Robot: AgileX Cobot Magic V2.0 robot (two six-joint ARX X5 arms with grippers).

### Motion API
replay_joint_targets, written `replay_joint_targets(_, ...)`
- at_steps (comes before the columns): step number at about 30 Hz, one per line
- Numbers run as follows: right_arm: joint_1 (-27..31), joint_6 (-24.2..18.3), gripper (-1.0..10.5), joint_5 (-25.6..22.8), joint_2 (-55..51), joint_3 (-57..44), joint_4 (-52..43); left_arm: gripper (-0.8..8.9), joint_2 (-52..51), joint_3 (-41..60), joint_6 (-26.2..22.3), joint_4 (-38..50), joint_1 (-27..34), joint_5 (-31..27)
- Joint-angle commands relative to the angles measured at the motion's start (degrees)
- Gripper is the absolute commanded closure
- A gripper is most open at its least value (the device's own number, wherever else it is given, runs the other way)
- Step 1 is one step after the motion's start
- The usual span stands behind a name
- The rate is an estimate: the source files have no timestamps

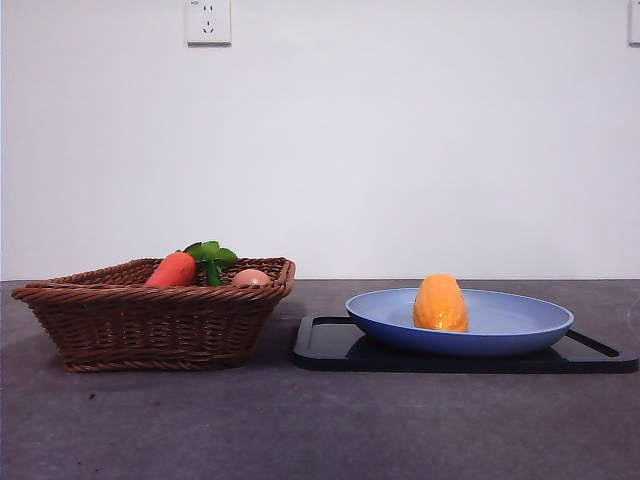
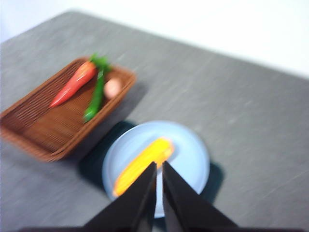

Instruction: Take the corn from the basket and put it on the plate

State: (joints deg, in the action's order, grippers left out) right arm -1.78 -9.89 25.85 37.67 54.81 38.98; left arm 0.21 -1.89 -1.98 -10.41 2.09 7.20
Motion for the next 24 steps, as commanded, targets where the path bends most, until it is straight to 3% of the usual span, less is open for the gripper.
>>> replay_joint_targets(1, 2.5, -0.6, 9.4, 0.0, -5.0, -7.0, -6.9, 8.1, 0.0, 1.0, 0.3, -1.7, 0.1, 0.1)
replay_joint_targets(8, 4.1, -0.6, 9.4, -6.4, -18.6, -26.9, -23.1, 8.1, 0.0, 1.0, 0.3, -1.7, 0.1, 0.1)
replay_joint_targets(12, 4.1, -0.3, 9.4, -7.4, -24.6, -36.6, -30.6, 8.1, 0.0, 1.0, 0.3, -1.7, 0.1, 0.1)
replay_joint_targets(21, 3.3, 3.7, 9.4, -17.0, -32.9, -48.7, -35.6, 8.1, 0.0, 1.0, 0.3, -1.7, 0.1, 0.1)
replay_joint_targets(24, 3.3, 4.1, 9.4, -18.0, -34.6, -51.0, -35.8, 8.1, 0.0, 1.0, 0.3, -1.7, 0.1, 0.1)
